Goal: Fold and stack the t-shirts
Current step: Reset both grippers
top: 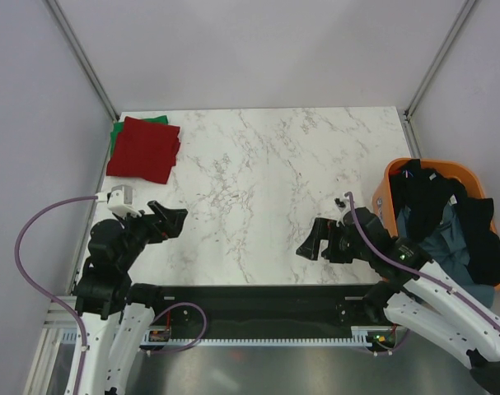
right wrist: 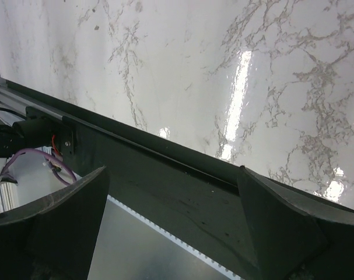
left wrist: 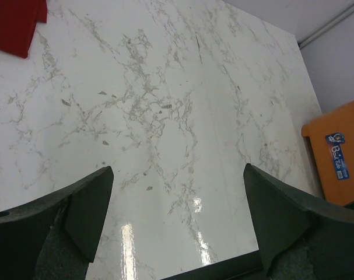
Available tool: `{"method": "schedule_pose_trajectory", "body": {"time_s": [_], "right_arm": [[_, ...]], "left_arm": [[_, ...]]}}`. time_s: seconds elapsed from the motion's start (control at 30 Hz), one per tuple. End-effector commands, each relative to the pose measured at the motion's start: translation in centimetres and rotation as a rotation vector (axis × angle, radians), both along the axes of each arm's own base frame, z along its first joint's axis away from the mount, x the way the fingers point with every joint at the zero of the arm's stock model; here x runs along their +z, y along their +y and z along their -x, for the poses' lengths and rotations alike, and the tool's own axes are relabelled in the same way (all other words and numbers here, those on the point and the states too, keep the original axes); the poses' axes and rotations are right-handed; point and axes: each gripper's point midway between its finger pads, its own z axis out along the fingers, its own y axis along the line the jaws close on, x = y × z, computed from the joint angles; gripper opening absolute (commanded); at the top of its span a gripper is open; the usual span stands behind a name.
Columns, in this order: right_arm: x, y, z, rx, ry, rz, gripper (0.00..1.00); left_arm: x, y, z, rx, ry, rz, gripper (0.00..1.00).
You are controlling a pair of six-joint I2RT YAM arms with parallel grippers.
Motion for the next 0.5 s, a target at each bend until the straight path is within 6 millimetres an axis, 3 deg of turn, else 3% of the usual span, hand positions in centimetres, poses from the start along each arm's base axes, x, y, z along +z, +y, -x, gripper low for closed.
{"method": "schedule_pose_trajectory", "body": {"time_s": [0.0,0.3,0.37,0.47], "right_arm": [[1.2,-0.1,-0.7,-0.037,-0.017,0.005,0.98],[0.4,0.4,-2.1,-0.045,-0.012,0.052,0.98],[0.9,1.2,-2.4,-0.011,-0.037,0.026,0.98],[2.2,0.3,-3.8,-0.069,-0.11,0.053,0.98]], "left_arm": [[0.3,-0.4,0.3,-0.044,-0.018,-0.028,1.0],[0.1,-1.2,0.5,-0.084,-0.011,-0.028,1.0],[0.0,-1.3,0.5,-0.086,-0.006,-0.027,1.0],[-0.2,-1.3,0.4,-0.087,0.004,-0.028,1.0]]}}
